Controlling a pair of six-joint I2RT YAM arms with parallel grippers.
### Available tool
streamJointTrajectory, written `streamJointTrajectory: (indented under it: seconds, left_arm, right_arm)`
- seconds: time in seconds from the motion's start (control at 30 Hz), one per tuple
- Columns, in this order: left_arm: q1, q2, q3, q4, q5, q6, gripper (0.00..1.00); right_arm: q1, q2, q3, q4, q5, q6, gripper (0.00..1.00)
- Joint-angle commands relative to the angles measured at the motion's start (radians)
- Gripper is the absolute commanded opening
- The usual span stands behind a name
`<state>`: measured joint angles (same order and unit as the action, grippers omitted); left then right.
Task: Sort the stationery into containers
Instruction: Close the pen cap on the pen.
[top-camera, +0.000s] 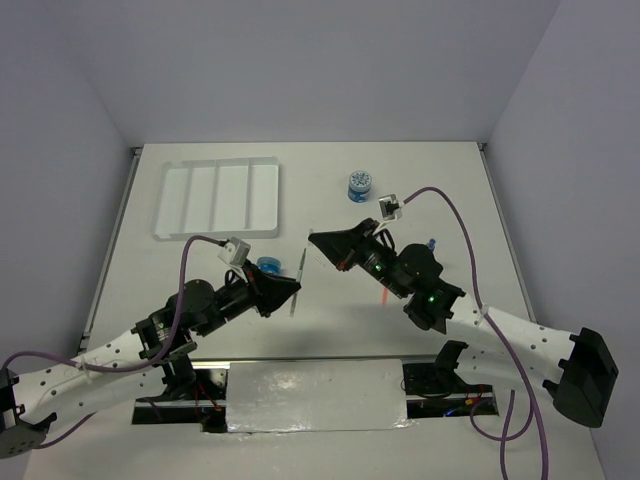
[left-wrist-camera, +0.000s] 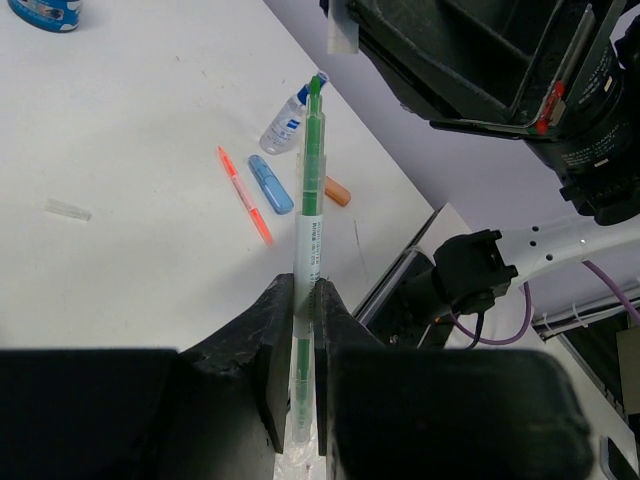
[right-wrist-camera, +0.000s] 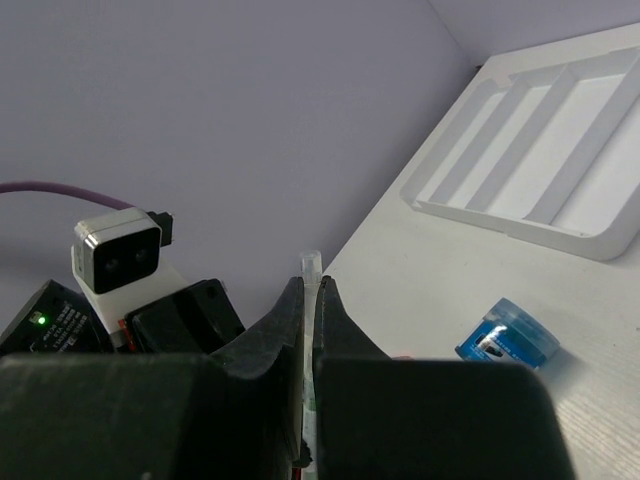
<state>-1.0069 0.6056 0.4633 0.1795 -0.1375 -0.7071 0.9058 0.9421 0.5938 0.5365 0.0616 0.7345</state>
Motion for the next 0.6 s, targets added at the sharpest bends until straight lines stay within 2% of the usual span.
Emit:
streamJointTrajectory:
  seconds: [0.0,0.57]
  left_arm:
    - [-0.006,-0.001,0.026,0.044,-0.008,0.02,0.0]
    - [-0.004,0.0,0.02,0.041,-0.017,0.021,0.0]
  right_arm:
    - [0.008,0.014,0.004,0.06,-0.016,-0.017,0.0]
    - [0.01,0.053,0.031,0.054,-0.029,-0.017,0.0]
